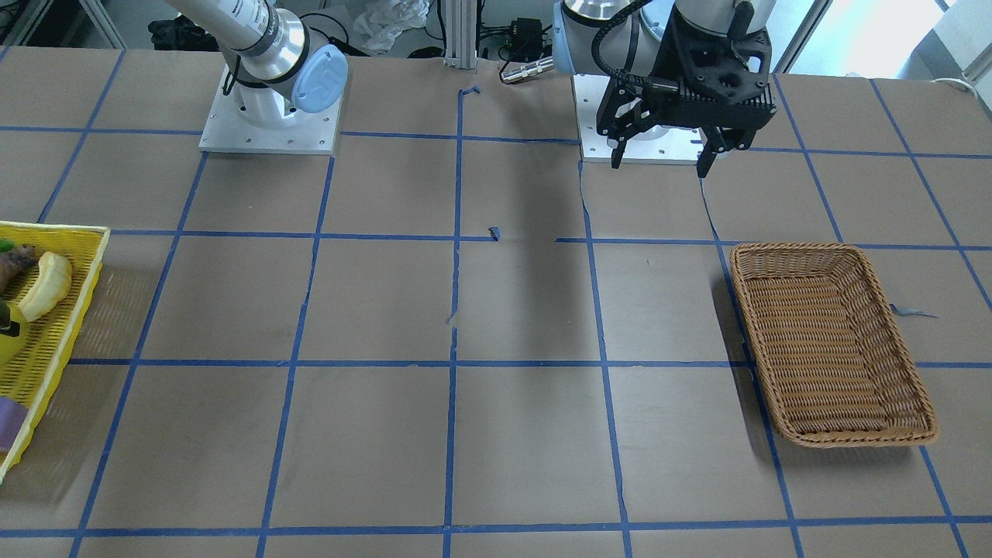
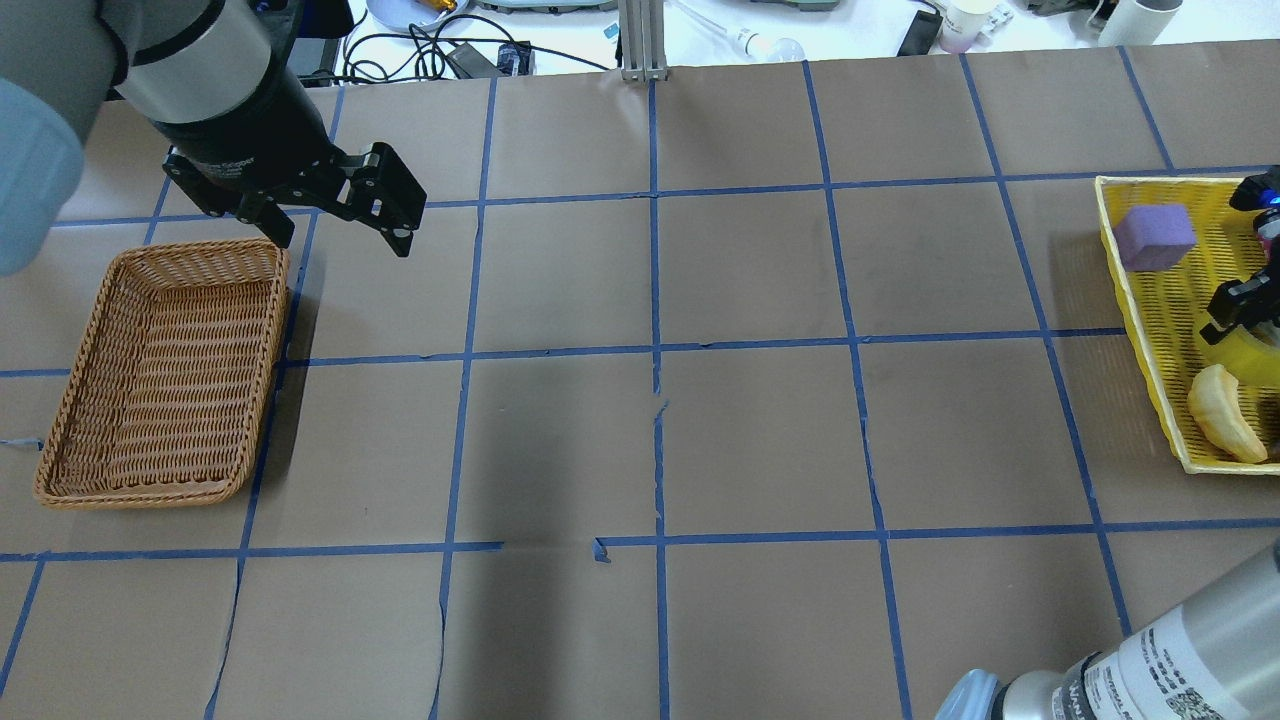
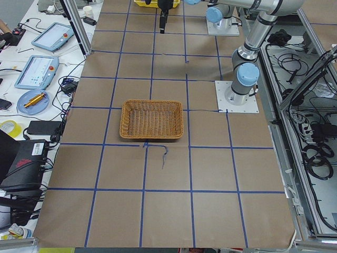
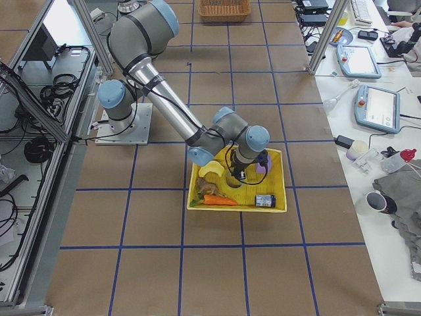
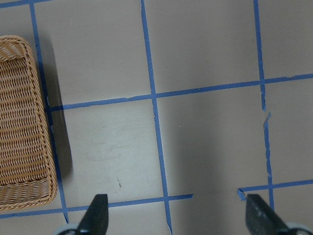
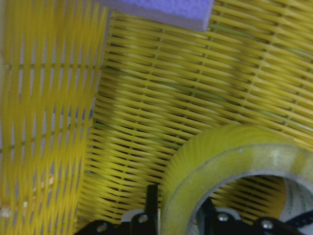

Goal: Transfer tape with both arms
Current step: 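Grasp the yellow tape roll with the right gripper and lift it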

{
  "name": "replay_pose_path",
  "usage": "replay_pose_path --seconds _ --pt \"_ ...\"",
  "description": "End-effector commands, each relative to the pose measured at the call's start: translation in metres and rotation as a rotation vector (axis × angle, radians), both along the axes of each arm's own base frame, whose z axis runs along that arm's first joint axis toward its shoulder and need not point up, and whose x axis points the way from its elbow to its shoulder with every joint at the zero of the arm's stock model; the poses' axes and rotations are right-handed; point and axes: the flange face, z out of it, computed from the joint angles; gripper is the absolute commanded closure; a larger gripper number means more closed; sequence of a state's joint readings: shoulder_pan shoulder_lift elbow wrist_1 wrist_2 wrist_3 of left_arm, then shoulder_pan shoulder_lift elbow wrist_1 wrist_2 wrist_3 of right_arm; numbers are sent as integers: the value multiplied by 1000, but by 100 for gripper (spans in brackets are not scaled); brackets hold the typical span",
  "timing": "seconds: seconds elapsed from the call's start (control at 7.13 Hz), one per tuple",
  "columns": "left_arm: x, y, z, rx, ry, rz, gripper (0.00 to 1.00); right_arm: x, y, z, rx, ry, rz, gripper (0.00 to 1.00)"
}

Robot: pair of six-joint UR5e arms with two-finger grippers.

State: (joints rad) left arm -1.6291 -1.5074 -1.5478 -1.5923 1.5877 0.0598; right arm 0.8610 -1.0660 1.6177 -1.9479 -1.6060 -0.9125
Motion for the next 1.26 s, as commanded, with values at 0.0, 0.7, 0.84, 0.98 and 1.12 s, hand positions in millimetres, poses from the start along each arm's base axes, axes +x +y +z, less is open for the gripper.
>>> replay_pose_path --seconds 0.0,0.7,0.84,0.98,1.12 --pt "0 0 0 0 0 0 0 9 3 39 -24 31 -4 100" --pt "0 0 0 0 0 0 0 329 -12 180 -73 117 -153 100" --pt "0 0 0 -1 0 0 0 419 -17 177 -139 126 -201 100" --pt "0 0 0 -1 2 0 0 493 -24 158 -149 128 -217 100" --pt "0 0 0 1 2 0 0 554 -38 133 -161 122 -258 100"
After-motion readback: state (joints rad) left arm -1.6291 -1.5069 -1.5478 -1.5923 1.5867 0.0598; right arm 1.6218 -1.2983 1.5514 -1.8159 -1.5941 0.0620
